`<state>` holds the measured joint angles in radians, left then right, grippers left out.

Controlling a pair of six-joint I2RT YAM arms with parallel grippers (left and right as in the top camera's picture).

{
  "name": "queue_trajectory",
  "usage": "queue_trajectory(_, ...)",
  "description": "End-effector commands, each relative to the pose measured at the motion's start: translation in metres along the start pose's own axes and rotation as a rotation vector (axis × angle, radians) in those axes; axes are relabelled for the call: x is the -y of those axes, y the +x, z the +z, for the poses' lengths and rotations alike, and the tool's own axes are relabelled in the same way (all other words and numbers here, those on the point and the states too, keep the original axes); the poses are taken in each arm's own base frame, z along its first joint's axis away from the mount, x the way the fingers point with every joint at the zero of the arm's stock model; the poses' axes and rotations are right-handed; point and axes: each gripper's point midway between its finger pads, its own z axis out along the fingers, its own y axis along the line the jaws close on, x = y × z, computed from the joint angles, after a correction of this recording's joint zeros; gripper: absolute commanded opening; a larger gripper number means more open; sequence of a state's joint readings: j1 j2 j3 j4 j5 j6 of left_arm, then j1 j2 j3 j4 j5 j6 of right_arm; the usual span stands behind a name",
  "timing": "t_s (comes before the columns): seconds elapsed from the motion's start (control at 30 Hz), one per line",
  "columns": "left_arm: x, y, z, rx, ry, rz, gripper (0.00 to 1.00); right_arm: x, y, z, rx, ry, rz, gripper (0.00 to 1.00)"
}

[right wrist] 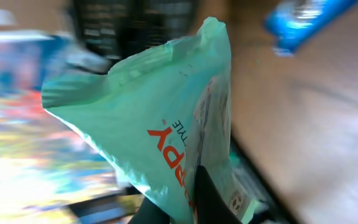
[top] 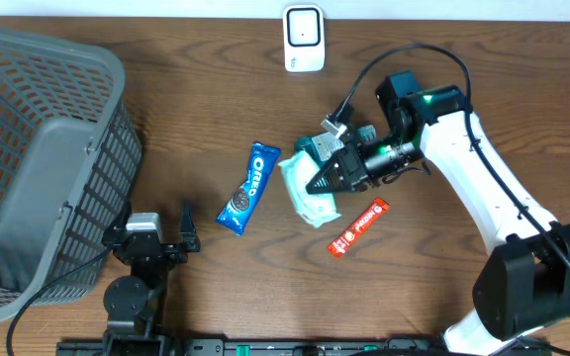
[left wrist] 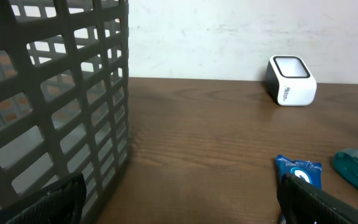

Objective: Scan the item barcode
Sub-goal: 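Carry the wipes pack up to the white scanner and hold it there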

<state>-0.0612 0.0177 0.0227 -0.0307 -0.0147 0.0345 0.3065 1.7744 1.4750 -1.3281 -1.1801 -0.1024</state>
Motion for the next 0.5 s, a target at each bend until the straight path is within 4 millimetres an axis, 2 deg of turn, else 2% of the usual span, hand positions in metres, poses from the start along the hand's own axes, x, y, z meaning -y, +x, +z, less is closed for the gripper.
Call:
queue_trajectory(0.0,-0.004,0.019,0.001,-0.057,-0.022,0.018,0.98,-0.051,-0.005,-0.01,0.018,-0.303,0.115,0.01)
queue_trajectory(0.07,-0.004,0.019,0.001,-0.057,-0.022,0.018,0.98,-0.05,-0.003,-0.009,0.004,-0.3,0.199,0.01)
queue_trajectory(0.13,-0.004,0.019,0.001,-0.057,-0.022,0.018,0.98,-0.052,0.001,-0.01,-0.035,-0.305,0.421,0.01)
queue_trajectory(0.2,-0.004,0.019,0.001,-0.057,-0.022,0.018,0.98,-0.057,0.0,-0.012,-0.051,-0.338,0.51,0.01)
queue_trajectory(0.27,-0.004,0.019,0.001,-0.057,-0.022,0.018,0.98,-0.064,-0.003,-0.015,-0.057,-0.382,0.534,0.01)
queue_trajectory(0.47,-0.004,0.019,0.001,-0.057,-0.022,0.018,0.98,-0.063,-0.003,-0.016,-0.059,-0.383,0.567,0.01)
